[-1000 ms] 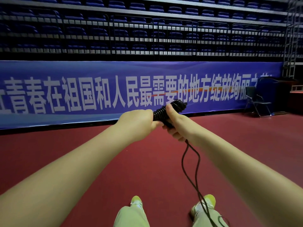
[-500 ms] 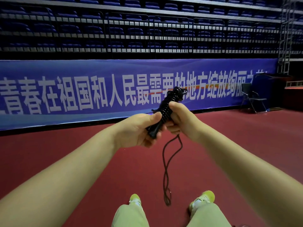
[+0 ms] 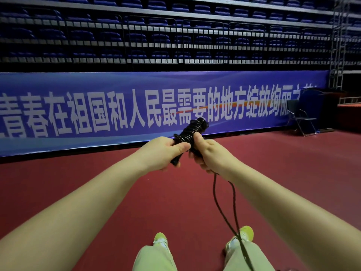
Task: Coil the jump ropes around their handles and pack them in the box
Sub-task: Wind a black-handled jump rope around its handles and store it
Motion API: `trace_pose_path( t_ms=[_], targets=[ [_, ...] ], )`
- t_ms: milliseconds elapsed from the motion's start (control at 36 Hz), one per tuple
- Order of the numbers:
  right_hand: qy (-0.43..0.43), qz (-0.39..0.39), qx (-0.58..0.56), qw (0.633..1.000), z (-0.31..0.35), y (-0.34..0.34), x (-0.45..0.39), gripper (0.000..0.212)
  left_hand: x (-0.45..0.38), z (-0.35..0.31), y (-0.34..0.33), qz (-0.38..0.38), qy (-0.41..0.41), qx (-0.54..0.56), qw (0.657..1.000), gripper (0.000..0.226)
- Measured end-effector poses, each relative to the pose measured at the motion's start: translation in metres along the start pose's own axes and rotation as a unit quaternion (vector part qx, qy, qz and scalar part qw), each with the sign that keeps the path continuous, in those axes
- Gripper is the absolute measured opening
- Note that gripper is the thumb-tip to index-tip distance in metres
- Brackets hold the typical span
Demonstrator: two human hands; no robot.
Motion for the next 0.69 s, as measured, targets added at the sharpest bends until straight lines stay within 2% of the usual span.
trace_pose_path(
  t_ms=[111,250,306,361,444,500,528,583,611,639,694],
  targets=[
    [-0.023,-0.054,-0.058,0.997,-0.005,-0.006,-0.001,0.059,-0.003,-0.006,0.006,-0.056,-0.023,-0.124,0.99,0.044],
    [-0.116,0.006,-0.149,0.982,-0.015,-0.019,-0.001,0.066,-0.008,-0.007,0.007,-0.057,-0.055,-0.324,0.943,0.043],
    [-0.114,0.018,-0.143,0.983,-0.017,-0.018,-0.002,0.059,-0.009,-0.009,0.004,-0.068,-0.073,-0.364,0.926,0.044],
    [-0.099,0.013,-0.13,0.986,-0.015,-0.014,0.0,0.051,-0.01,-0.01,0.001,-0.067,-0.083,-0.354,0.929,0.043],
    [-0.064,-0.002,-0.126,0.99,-0.011,-0.006,0.002,0.05,-0.007,-0.007,0.0,-0.013,-0.074,-0.218,0.973,0.04],
    [-0.046,-0.01,-0.135,0.99,-0.007,-0.001,0.004,0.05,0.0,-0.004,-0.004,0.103,-0.043,-0.023,0.993,0.044],
    [-0.036,-0.011,-0.145,0.989,-0.004,0.0,0.005,0.048,0.005,-0.002,-0.01,0.189,-0.012,0.096,0.977,0.051],
    [-0.011,0.001,-0.172,0.985,0.006,-0.001,0.006,0.04,0.015,0.002,-0.024,0.348,0.022,0.284,0.893,0.065],
    [0.006,0.011,-0.187,0.982,0.011,-0.002,0.008,0.034,0.019,0.003,-0.03,0.394,0.013,0.345,0.851,0.067],
    [0.031,0.027,-0.198,0.979,0.017,-0.003,0.009,0.029,0.022,0.004,-0.035,0.42,-0.003,0.392,0.818,0.065],
    [0.084,0.053,-0.178,0.979,0.026,-0.005,0.009,0.028,0.022,0.008,-0.043,0.421,-0.033,0.446,0.789,0.059]
  ],
)
Point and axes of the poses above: each hand's wrist, its own x-axis away from the middle knuckle, its own y-axis out of the back of the hand, z = x × y, the point moved 4 cm from there along -x, towards the middle knuckle, and after that the axes turned 5 degrees about y, right-handed, at the moved point
